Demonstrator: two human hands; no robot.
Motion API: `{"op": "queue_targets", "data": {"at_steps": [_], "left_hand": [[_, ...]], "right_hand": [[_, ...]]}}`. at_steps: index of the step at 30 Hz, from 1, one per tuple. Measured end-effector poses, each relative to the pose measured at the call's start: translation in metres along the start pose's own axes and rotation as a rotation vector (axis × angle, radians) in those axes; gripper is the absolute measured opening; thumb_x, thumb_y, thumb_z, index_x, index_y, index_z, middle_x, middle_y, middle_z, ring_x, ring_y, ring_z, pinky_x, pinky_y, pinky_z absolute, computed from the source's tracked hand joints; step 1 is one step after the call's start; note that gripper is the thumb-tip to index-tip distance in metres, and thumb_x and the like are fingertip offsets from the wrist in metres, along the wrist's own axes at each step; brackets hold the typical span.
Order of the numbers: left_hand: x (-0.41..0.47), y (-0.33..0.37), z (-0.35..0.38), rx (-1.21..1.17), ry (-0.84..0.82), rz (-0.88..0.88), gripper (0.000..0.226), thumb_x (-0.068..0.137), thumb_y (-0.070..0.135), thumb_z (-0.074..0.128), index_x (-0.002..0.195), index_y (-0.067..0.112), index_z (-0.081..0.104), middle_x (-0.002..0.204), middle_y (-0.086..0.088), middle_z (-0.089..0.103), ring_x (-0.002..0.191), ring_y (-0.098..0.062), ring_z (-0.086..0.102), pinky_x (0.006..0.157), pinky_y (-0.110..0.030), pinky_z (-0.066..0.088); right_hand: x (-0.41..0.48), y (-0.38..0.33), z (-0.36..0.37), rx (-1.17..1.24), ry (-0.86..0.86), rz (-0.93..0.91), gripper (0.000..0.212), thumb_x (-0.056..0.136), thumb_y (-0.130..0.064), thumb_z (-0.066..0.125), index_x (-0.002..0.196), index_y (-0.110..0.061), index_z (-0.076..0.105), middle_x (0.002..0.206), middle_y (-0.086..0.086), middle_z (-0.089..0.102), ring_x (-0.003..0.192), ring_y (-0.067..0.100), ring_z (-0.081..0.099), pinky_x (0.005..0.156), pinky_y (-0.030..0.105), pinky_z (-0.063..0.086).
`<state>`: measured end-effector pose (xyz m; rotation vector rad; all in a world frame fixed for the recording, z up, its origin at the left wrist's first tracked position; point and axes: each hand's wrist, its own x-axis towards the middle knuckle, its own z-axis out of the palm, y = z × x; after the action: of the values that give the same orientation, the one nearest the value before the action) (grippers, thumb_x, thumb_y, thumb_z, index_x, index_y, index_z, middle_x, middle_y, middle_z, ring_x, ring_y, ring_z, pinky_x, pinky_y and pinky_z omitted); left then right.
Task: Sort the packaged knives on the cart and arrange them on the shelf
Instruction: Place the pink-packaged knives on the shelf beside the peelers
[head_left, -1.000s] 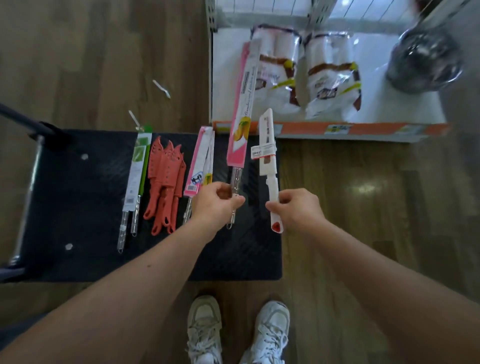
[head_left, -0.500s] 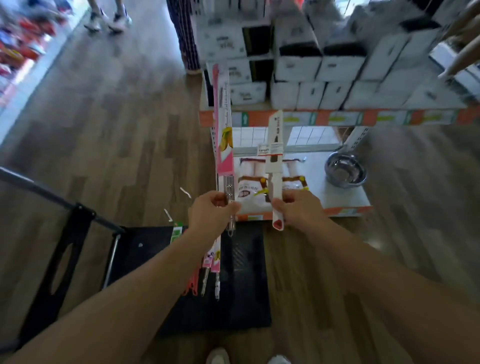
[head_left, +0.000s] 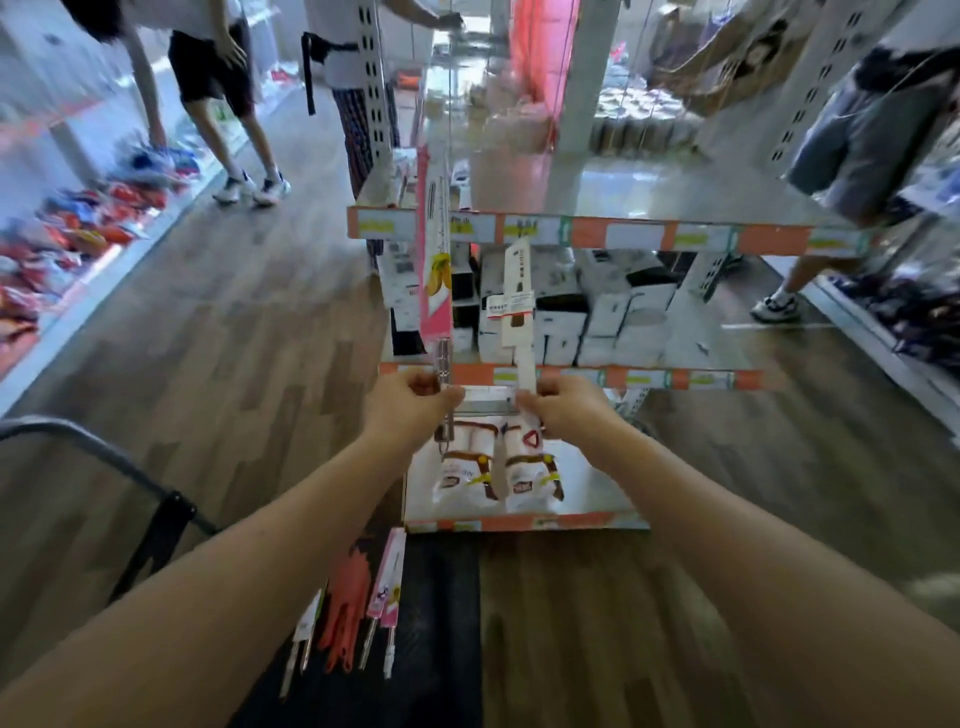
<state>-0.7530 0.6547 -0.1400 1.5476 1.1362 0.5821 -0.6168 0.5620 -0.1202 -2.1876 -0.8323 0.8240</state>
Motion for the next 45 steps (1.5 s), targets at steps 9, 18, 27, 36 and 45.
{"op": "queue_targets", "data": {"at_steps": [9,18,27,36,45], "left_hand": [[0.016,0.04,-0.005,-0.005,-0.013,0.041,0.008,0.079,0.024,0.072,0.077,0.022,0.064,0.097,-0.01,0.07,0.095,-0.029,0.067,0.088,-0.045,0.054],[0.071,0.077,-0.047,0.065,-0.077,0.048,0.015,0.08,0.026,0.071,0.07,0.021,0.061,0.093,-0.009,0.069,0.094,-0.028,0.067,0.091,-0.043,0.053],[0.137,0.1,-0.047,0.084,-0.094,0.046,0.016,0.081,0.024,0.071,0.074,0.018,0.058,0.076,-0.002,0.06,0.082,-0.02,0.061,0.087,-0.036,0.054],[0.2,0.124,-0.03,0.061,-0.036,-0.003,0.015,0.083,0.02,0.069,0.083,0.01,0.058,0.074,-0.003,0.056,0.076,-0.018,0.057,0.081,-0.034,0.053],[0.243,0.143,-0.02,0.033,0.032,-0.054,0.02,0.085,0.017,0.066,0.072,0.014,0.05,0.071,-0.003,0.055,0.071,-0.017,0.055,0.086,-0.037,0.049]], "right_hand": [[-0.001,-0.044,-0.021,0.048,0.001,-0.019,0.016,0.092,-0.029,0.055,0.096,-0.016,0.063,0.109,0.015,0.068,0.098,0.028,0.066,0.092,0.045,0.052],[0.038,-0.1,-0.02,0.121,0.089,-0.045,0.022,0.091,-0.028,0.058,0.1,-0.01,0.067,0.094,0.007,0.067,0.078,0.016,0.06,0.087,0.036,0.055],[0.092,-0.132,-0.038,0.226,0.133,-0.024,0.028,0.09,-0.021,0.061,0.112,-0.004,0.061,0.11,0.011,0.064,0.091,0.027,0.067,0.09,0.039,0.054],[0.186,-0.142,-0.051,0.093,0.098,-0.005,0.02,0.088,-0.022,0.063,0.083,-0.003,0.067,0.08,0.009,0.061,0.074,0.02,0.061,0.086,0.044,0.056],[0.263,-0.155,-0.059,0.002,0.002,0.043,0.034,0.09,-0.025,0.061,0.11,0.001,0.06,0.087,0.01,0.062,0.076,0.02,0.063,0.085,0.031,0.056]]}}
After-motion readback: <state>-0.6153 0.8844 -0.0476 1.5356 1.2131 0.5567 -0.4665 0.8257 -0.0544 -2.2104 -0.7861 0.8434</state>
